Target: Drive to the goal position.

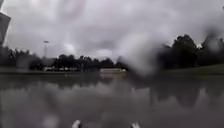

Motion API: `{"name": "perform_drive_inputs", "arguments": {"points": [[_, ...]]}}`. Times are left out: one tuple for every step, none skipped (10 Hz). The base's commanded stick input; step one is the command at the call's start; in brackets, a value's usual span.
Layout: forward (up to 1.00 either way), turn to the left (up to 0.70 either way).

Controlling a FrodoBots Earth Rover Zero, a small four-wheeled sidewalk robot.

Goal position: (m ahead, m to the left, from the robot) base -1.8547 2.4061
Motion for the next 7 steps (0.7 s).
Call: {"name": "perform_drive_inputs", "arguments": {"points": [[0.7,0.0],[0.7,0.0],[0.7,0.04],[0.7,0.27],[0.7,0.35],[0.7,0.35],[0.7,0.35]]}}
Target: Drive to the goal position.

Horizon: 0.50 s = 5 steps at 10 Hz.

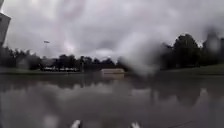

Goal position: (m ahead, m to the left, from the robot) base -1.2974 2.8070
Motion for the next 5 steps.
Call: {"name": "perform_drive_inputs", "arguments": {"points": [[0.7,0.35],[0.7,0.35],[0.7,0.35],[0.7,0.35],[0.7,0.35]]}}
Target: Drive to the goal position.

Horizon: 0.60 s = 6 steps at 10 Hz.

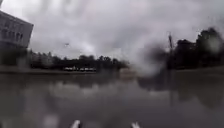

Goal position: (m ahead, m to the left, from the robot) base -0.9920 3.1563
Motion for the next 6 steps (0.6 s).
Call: {"name": "perform_drive_inputs", "arguments": {"points": [[0.7,0.35],[0.7,0.35],[0.7,0.35],[0.7,0.35],[0.7,0.35],[0.7,0.35]]}}
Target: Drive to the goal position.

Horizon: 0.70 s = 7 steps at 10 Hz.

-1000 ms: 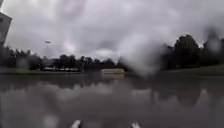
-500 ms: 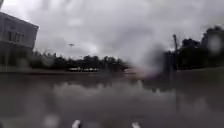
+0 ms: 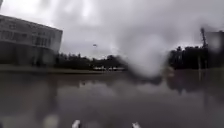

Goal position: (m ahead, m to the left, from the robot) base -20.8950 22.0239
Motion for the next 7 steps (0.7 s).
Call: {"name": "perform_drive_inputs", "arguments": {"points": [[0.7,0.35],[0.7,0.35],[0.7,0.35],[0.7,0.35],[0.7,0.35],[0.7,0.35],[0.7,0.35]]}}
